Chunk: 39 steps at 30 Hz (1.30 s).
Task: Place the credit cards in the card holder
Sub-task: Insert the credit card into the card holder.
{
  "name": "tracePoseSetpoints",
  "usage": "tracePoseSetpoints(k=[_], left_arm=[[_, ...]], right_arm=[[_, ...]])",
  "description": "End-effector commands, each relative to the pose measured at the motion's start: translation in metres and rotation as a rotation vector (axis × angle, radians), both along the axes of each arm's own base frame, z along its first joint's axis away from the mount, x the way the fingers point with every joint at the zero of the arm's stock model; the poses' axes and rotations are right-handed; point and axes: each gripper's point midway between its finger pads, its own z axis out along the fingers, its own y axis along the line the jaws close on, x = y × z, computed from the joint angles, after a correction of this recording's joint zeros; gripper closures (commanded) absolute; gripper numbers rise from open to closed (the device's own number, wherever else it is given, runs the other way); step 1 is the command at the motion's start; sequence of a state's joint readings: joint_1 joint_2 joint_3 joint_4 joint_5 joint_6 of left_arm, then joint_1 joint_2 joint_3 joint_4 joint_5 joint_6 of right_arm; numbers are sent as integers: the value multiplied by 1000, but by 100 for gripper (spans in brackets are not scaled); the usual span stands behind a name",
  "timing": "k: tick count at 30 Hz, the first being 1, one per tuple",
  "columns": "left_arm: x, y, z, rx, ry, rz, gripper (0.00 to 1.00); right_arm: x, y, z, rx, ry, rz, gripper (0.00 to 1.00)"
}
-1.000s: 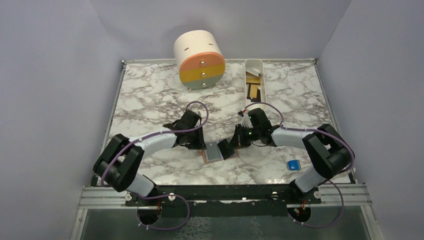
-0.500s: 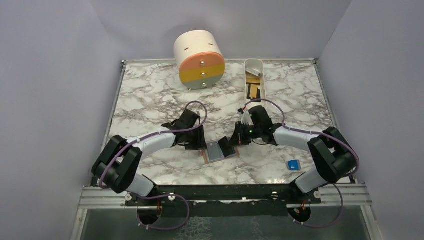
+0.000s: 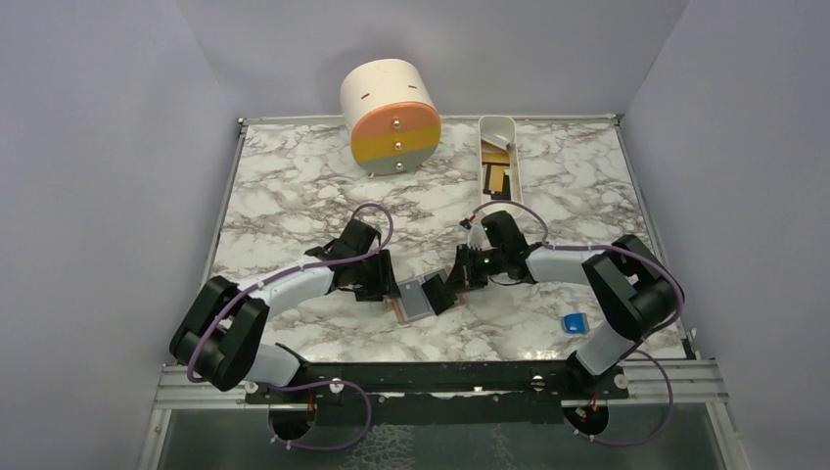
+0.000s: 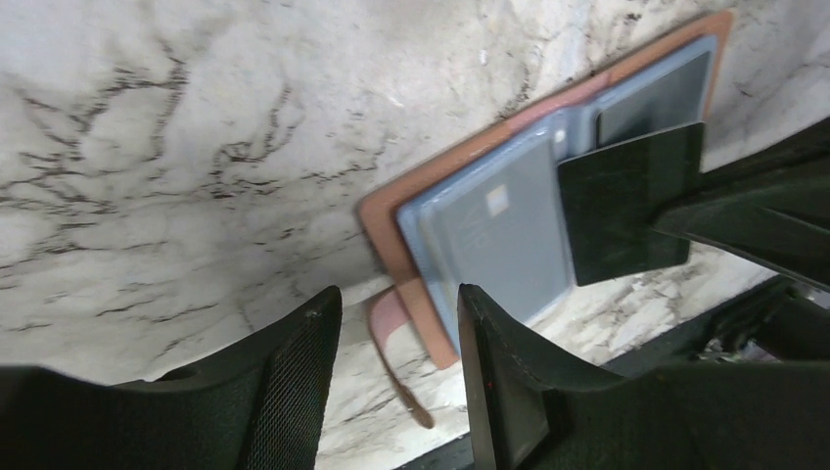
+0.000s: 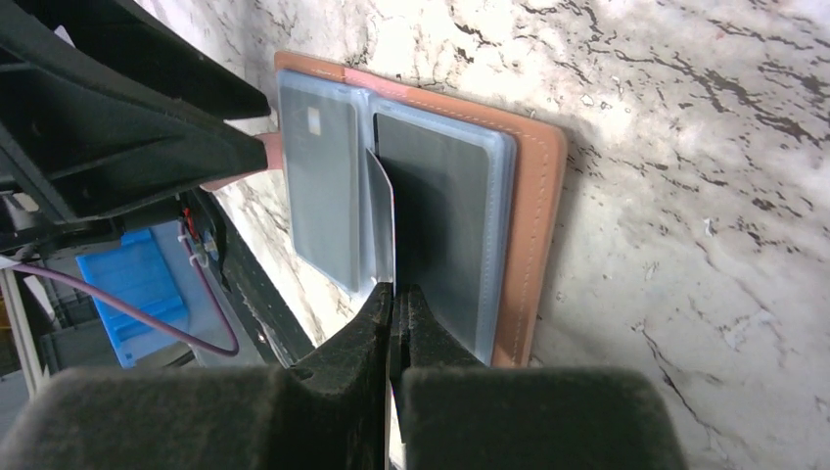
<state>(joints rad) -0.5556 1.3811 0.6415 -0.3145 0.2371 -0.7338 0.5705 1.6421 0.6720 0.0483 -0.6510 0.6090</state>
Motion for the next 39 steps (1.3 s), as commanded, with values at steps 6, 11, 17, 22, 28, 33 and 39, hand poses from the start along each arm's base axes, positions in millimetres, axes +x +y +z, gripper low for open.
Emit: tracePoseSetpoints(k=[6,11,17,22,28,33,39], left_arm=[[-21,1,-20,-23,81,-6,62],[-14,-2,-19,-31,42,-17,74],[-1,-4,-19,-17,-6,-32,87],[5,-11,-22,-30,-6,-45,93],[4,-8,-29,-13,9,-46,96],[8,-10,-27,-14,-3,-52,96],[15,-14,-25,-13,-15,-61,96]], right_arm=[[-8,4,-14,23,25,53,99],[-8,12,-2,76,12,95,99],[-2,14,9,78,-13,99,99],[-5,8,-7,51,36,79,99],[-7,8,1,79,35,70,99],[2,2,25,47,-40,38,99],[2,2,37,67,-40,13,99]])
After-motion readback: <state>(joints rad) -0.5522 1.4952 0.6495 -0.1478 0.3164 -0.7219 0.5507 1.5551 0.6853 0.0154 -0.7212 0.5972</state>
